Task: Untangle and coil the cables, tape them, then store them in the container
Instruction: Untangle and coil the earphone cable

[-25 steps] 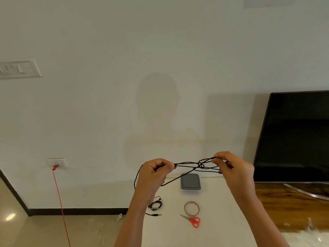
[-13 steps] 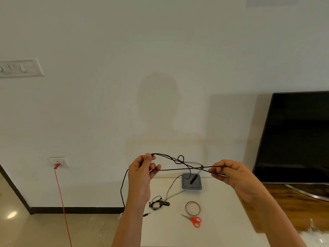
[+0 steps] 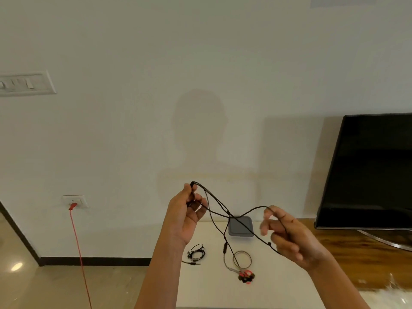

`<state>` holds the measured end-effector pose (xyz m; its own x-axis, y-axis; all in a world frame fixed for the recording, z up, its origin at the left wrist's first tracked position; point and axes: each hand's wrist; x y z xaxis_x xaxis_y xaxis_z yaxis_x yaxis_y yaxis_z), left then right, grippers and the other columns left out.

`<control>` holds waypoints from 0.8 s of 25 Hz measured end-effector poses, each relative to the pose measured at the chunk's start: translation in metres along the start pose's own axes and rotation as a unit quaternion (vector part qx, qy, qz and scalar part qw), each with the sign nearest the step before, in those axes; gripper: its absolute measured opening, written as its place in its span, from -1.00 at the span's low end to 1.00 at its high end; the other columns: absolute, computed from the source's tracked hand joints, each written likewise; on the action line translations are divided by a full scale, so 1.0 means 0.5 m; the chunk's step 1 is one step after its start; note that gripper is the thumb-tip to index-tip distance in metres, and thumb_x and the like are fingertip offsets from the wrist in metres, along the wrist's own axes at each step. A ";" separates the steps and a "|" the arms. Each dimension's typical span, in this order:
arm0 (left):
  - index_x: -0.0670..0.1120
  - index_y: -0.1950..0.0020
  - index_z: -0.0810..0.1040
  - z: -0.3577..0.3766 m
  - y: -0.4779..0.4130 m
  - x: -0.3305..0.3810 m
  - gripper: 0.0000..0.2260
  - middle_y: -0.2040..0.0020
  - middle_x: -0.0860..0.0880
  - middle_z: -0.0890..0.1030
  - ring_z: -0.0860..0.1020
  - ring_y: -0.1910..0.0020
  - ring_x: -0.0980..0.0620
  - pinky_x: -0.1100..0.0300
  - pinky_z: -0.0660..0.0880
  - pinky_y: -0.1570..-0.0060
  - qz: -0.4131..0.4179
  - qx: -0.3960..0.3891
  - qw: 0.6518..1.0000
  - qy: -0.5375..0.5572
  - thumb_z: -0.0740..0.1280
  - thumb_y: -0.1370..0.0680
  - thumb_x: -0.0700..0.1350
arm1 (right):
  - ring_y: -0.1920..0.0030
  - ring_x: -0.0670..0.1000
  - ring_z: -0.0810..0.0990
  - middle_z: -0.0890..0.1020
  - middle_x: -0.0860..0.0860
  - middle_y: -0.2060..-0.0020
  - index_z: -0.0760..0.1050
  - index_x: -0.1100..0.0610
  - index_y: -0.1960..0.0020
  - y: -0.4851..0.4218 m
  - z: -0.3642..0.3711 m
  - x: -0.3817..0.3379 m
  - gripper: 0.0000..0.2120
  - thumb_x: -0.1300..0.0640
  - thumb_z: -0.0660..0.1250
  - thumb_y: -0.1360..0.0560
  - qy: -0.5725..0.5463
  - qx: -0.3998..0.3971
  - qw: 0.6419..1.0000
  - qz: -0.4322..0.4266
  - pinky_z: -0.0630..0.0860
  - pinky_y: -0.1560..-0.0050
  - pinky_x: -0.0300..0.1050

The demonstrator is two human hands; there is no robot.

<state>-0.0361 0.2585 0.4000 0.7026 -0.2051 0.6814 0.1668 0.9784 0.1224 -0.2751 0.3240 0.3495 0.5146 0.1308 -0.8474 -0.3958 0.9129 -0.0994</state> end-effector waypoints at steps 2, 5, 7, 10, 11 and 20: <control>-0.20 0.05 0.59 0.008 0.005 -0.001 -0.78 0.42 0.01 0.38 0.38 0.52 0.17 0.31 0.46 0.47 -0.019 -0.033 0.997 -0.068 0.23 -0.61 -0.10 | 0.34 0.10 0.62 0.61 0.27 0.01 0.48 0.23 -0.12 0.007 0.006 -0.007 -0.73 0.43 0.19 -0.48 0.225 0.016 0.972 0.063 0.60 0.43 -0.09; -0.18 -0.06 0.62 0.018 0.011 -0.010 -0.80 0.36 0.05 0.29 0.22 0.51 0.20 0.39 0.20 0.58 -0.027 -0.090 0.981 -0.169 0.24 -0.61 -0.14 | 0.10 0.13 0.67 0.60 0.16 -0.02 0.46 0.14 -0.12 -0.004 0.035 -0.003 -0.60 0.42 0.39 -0.35 0.425 0.012 0.896 0.132 0.63 0.05 0.13; -0.14 -0.15 0.63 0.022 0.016 -0.019 -0.79 0.35 0.09 0.27 0.13 0.48 0.17 0.39 0.10 0.60 -0.032 -0.130 0.964 -0.229 0.24 -0.61 -0.15 | 0.13 0.02 0.62 0.55 0.12 -0.02 0.45 0.02 -0.11 -0.015 0.053 0.006 -0.53 0.36 0.46 -0.30 0.447 0.081 0.888 0.069 0.63 0.02 0.01; -0.09 -0.19 0.62 0.028 0.019 -0.032 -0.77 0.37 0.10 0.27 0.13 0.47 0.16 0.38 0.11 0.60 -0.037 -0.173 0.941 -0.290 0.24 -0.61 -0.17 | -0.11 -0.06 0.59 0.58 -0.05 -0.13 0.43 -0.09 -0.22 -0.040 0.070 0.021 -0.53 0.36 0.33 -0.45 0.393 0.121 0.911 -0.039 0.56 -0.13 -0.06; -0.09 -0.19 0.62 0.030 0.019 -0.036 -0.77 0.39 0.10 0.28 0.15 0.48 0.17 0.38 0.12 0.59 -0.041 -0.176 0.936 -0.302 0.24 -0.61 -0.18 | -0.16 -0.04 0.58 0.60 -0.06 -0.14 0.42 -0.07 -0.26 -0.051 0.076 0.025 -0.57 0.32 0.31 -0.50 0.358 0.109 0.926 -0.051 0.54 -0.17 -0.06; -0.12 -0.18 0.53 -0.030 -0.018 0.005 -0.64 0.20 0.00 0.56 0.35 0.42 0.13 0.32 0.35 0.40 -0.106 -0.083 0.868 -0.477 0.49 -0.41 -0.23 | 0.31 -0.06 0.50 0.53 0.03 0.26 0.51 0.07 0.05 -0.086 0.030 0.036 -0.89 0.25 0.34 -0.49 0.592 0.325 0.726 -0.126 0.47 0.30 -0.36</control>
<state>-0.0256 0.2489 0.3896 -0.2361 -0.1859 0.9538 0.3751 0.8880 0.2659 -0.2372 0.2928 0.3463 -0.6594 -0.1452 -0.7376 0.2385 0.8901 -0.3884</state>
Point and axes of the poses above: each hand's wrist, its own y-axis away from the middle knuckle, its own z-axis out of the palm, x = y × z
